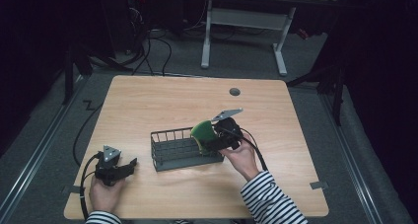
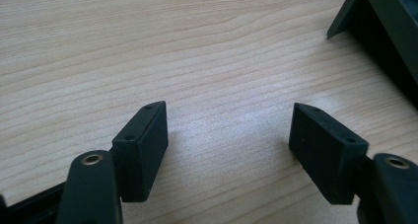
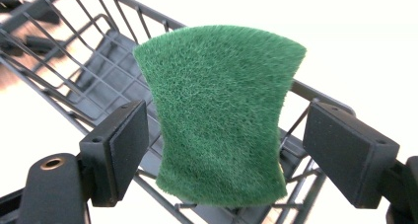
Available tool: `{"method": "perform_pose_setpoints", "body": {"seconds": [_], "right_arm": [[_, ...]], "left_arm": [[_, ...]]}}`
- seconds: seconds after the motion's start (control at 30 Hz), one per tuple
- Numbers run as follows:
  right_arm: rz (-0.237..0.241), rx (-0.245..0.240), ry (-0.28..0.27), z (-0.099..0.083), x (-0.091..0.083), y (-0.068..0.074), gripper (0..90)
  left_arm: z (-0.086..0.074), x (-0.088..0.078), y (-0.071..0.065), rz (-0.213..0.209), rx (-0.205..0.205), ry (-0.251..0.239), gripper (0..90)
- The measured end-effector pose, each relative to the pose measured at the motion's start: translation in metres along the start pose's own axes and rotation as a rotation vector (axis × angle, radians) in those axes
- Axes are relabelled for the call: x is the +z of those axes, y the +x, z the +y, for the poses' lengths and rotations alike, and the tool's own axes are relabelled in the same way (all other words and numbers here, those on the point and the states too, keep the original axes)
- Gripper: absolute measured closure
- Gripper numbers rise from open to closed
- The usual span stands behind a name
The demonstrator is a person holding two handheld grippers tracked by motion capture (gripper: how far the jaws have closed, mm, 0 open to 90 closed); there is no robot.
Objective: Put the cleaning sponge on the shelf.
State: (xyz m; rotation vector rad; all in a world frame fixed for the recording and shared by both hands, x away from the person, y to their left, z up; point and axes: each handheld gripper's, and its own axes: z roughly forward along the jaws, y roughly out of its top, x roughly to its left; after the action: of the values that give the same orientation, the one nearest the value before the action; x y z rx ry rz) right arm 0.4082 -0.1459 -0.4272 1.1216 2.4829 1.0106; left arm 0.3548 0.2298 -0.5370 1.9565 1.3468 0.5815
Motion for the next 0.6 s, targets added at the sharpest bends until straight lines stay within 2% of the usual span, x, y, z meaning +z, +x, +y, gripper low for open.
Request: {"method": "perform_pose_setpoints", "body": {"seconds": [0.1, 0.37, 0.6], "right_arm": [[0.007, 0.016, -0.024, -0.001, -0.009, -0.003, 18.1], [-0.025, 0.055, -0.092, -0.01, -0.036, -0.017, 21.2], [-0.055, 0.116, -0.127, -0.032, -0.058, -0.031, 24.9]], "left_arm": [[0.0, 0.0, 0.0, 0.0, 0.0, 0.0, 31.7], [0.0, 0.0, 0.0, 0.0, 0.0, 0.0, 31.8], [0.0, 0.0, 0.0, 0.0, 0.0, 0.0, 31.8]]}}
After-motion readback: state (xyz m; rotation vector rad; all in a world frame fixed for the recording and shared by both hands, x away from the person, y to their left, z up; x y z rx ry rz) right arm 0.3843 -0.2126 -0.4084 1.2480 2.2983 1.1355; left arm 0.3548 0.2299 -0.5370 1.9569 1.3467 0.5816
